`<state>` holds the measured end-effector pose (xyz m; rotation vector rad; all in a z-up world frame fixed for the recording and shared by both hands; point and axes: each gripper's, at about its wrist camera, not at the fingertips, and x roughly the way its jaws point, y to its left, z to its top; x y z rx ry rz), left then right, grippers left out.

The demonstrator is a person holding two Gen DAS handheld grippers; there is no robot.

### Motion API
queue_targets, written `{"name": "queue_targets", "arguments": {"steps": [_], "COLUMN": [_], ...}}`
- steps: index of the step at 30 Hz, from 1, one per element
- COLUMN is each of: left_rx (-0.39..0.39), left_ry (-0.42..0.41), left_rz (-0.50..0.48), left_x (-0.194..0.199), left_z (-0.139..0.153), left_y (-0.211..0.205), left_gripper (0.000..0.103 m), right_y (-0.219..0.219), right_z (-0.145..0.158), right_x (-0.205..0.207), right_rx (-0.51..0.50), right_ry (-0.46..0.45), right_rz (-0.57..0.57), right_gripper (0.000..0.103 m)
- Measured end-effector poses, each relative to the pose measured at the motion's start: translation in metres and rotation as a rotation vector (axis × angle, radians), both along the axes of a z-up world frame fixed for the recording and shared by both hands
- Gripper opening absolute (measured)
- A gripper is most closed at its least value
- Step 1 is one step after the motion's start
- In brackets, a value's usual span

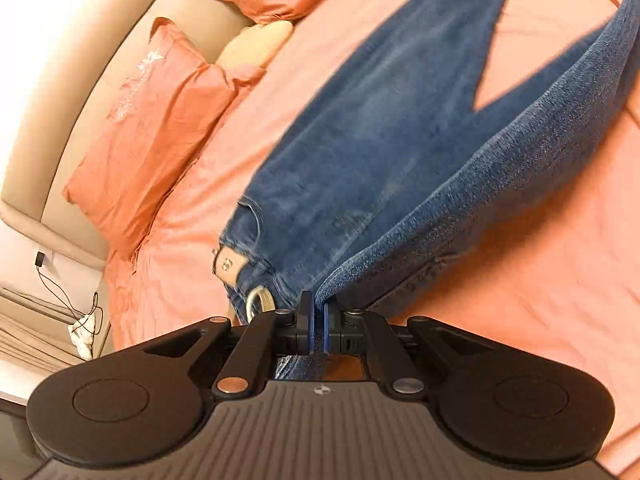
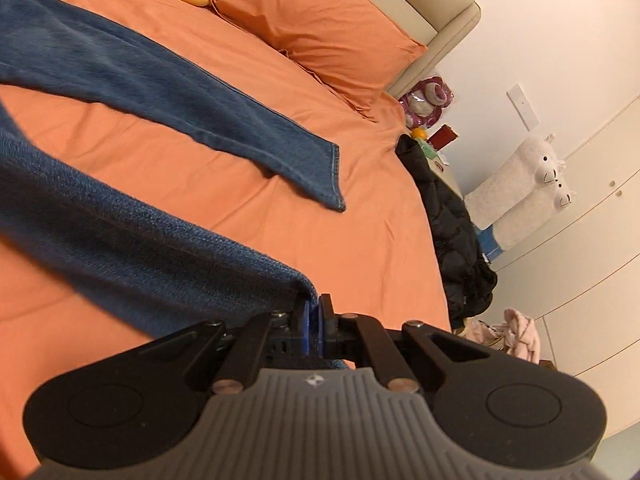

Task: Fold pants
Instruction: 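Lift the waistband with both grippers and fold it over toward the hems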

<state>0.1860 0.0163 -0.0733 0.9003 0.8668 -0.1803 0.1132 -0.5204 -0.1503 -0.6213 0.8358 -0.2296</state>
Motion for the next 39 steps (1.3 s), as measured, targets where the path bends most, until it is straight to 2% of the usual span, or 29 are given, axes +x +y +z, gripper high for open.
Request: {"name": "queue_targets", "arguments": {"steps": [7, 11, 16, 20, 23, 29, 32, 35, 37, 39], "left_rx": [-0.031, -0.063, -0.107, -0.106, -0.107, -0.106, -0.129, -0.151, -0.162, -0.189], "left_ry": [-0.034, -0.058, -0.063, -0.07, -0.055, 0.042, 0.078, 0.095, 0.09, 0.045], "left_rz": [0.031, 0.07, 0.116, 0.141, 0.168, 0.217, 0.225, 0.23, 0.226, 0.223], "left_x": [0.049, 0.084, 0.139, 0.181, 0.214, 0.268, 0.279, 0.282, 0.282, 0.276], "left_z": [-0.005, 0.0, 0.009, 0.006, -0.004, -0.055, -0.076, -0.091, -0.095, -0.088], "left_y": [-0.002, -0.003, 0.002, 0.002, 0.004, 0.01, 0.016, 0.019, 0.02, 0.021], "left_gripper": [0.004, 0.004, 0.005, 0.005, 0.005, 0.005, 0.005, 0.005, 0.005, 0.005], "right_y": [-0.005, -0.006, -0.008, 0.0, 0.009, 0.032, 0.036, 0.038, 0.037, 0.036], "right_z": [-0.019, -0.017, -0.01, -0.017, -0.028, -0.072, -0.101, -0.123, -0.131, -0.134], "right_x": [0.067, 0.115, 0.19, 0.258, 0.307, 0.39, 0.416, 0.426, 0.428, 0.427], "right_rx": [-0.034, -0.038, -0.035, -0.081, -0.112, -0.166, -0.204, -0.223, -0.223, -0.229], "right_ry": [0.011, -0.029, -0.045, -0.042, -0.031, 0.052, 0.119, 0.175, 0.188, 0.182], "right_rz": [-0.015, -0.028, -0.02, -0.002, -0.001, -0.011, -0.015, -0.007, -0.007, -0.006], "right_gripper": [0.0, 0.0, 0.0, 0.0, 0.0, 0.0, 0.0, 0.0, 0.0, 0.0]}}
